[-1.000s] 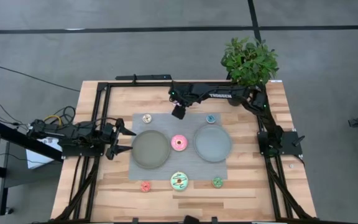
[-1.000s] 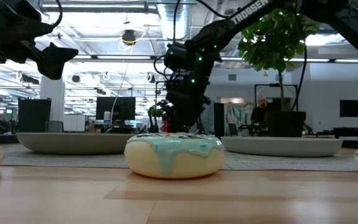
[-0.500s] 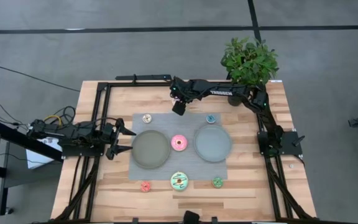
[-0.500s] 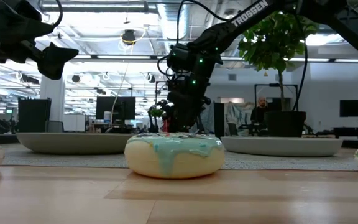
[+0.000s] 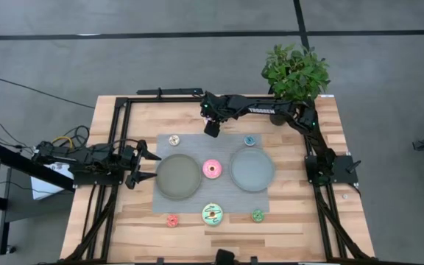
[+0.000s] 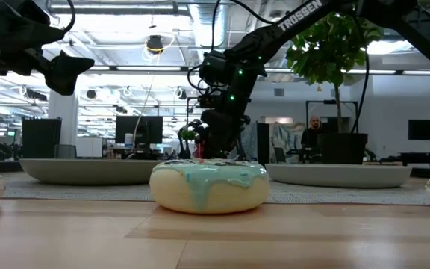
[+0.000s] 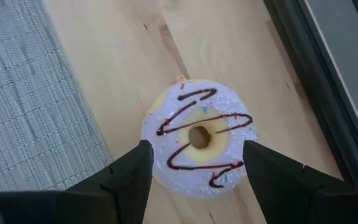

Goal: Pick & Place donuts
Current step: Put the big purple donut into the blue plate

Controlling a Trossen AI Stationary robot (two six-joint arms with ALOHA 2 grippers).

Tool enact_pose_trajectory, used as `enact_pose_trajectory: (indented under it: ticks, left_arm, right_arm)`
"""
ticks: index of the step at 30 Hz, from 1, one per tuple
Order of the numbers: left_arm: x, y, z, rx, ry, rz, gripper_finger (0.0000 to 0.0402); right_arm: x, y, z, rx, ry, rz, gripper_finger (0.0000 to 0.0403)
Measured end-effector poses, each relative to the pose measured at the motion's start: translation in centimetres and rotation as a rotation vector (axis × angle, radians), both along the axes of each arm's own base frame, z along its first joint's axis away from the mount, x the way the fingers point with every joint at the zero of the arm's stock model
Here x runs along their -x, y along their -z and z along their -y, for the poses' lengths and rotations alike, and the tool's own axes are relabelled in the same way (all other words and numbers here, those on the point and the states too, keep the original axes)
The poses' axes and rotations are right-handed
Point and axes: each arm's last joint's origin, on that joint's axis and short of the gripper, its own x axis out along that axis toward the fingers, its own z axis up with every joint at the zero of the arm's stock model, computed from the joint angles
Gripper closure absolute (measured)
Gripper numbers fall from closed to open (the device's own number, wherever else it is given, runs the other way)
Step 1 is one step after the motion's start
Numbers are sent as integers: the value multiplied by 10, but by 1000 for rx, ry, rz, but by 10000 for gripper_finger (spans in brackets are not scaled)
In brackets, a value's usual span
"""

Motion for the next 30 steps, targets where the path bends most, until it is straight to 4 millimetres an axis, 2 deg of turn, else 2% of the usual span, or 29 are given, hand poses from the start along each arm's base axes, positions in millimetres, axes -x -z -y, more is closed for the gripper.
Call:
enact_pose_trajectory:
  ticks: [11,19,23,30]
  left_arm:
    - [0,0,0,0,0,0,97]
    - [0,0,0,9,0,-1,97]
    - [0,0,0,9,-1,-1,97]
    - [0,0,0,8,-2,0,97]
  right_arm:
    - [7,16,-3,61,64,-66,163]
    - [8,16,2,54,60,-51,163]
    - [7,34,7,38,68,-86,163]
    - [7,33,7,44,42,-92,163]
